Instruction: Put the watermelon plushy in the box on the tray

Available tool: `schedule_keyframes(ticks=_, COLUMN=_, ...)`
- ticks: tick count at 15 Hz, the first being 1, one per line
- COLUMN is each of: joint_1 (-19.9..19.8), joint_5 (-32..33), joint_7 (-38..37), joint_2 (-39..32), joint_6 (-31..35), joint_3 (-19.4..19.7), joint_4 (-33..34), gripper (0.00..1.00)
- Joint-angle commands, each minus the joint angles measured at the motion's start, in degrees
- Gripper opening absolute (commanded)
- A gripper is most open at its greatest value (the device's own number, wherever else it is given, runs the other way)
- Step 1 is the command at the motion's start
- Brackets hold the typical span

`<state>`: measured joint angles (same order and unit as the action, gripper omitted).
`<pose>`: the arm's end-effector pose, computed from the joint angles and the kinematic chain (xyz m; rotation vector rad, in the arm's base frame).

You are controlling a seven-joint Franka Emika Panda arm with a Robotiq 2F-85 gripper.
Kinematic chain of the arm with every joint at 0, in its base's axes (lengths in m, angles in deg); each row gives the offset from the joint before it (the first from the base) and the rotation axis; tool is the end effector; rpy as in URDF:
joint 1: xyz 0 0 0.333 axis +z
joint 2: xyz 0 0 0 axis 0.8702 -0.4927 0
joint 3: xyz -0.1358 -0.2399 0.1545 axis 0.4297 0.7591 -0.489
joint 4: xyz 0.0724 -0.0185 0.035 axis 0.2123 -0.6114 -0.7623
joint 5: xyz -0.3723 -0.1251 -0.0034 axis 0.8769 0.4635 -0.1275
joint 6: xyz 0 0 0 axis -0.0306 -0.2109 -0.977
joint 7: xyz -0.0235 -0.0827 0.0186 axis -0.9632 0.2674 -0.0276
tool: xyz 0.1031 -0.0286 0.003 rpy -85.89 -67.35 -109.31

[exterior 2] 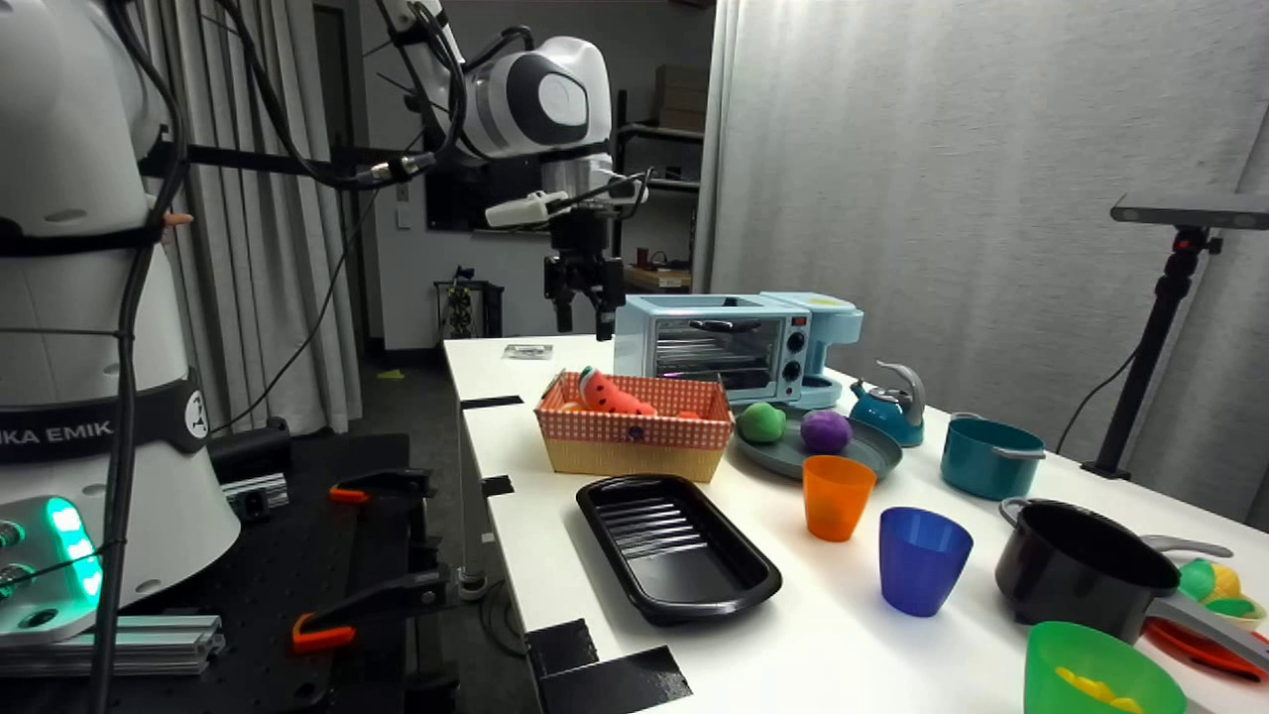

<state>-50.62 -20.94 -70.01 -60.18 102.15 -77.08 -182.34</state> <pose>0.4157 0.2051 0.2835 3.0276 0.4942 0.1047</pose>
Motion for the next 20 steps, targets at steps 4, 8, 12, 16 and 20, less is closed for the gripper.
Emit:
schedule_keyframes(ticks=4, joint_1=1.53, joint_5=2.56, joint_7=-1.41, joint_2=-7.41, joint_6=1.39, joint_3=2.63, joint_4=4.77, gripper=1.0)
schedule_keyframes(ticks=8, joint_1=2.41, joint_5=2.26, joint_7=-0.97, joint_2=-10.58, joint_6=1.47, joint_3=3.45, joint_4=6.21, gripper=1.0)
schedule_keyframes(ticks=12, joint_1=3.25, joint_5=2.77, joint_7=-0.78, joint_2=-13.41, joint_6=1.39, joint_3=4.78, joint_4=7.78, gripper=1.0)
schedule_keyframes(ticks=16, joint_1=4.16, joint_5=2.99, joint_7=-0.79, joint_2=-15.96, joint_6=1.3, joint_3=6.13, joint_4=9.97, gripper=1.0)
schedule_keyframes(ticks=20, joint_1=5.18, joint_5=3.28, joint_7=-0.96, joint_2=-18.23, joint_6=1.35, joint_3=7.29, joint_4=11.87, gripper=1.0)
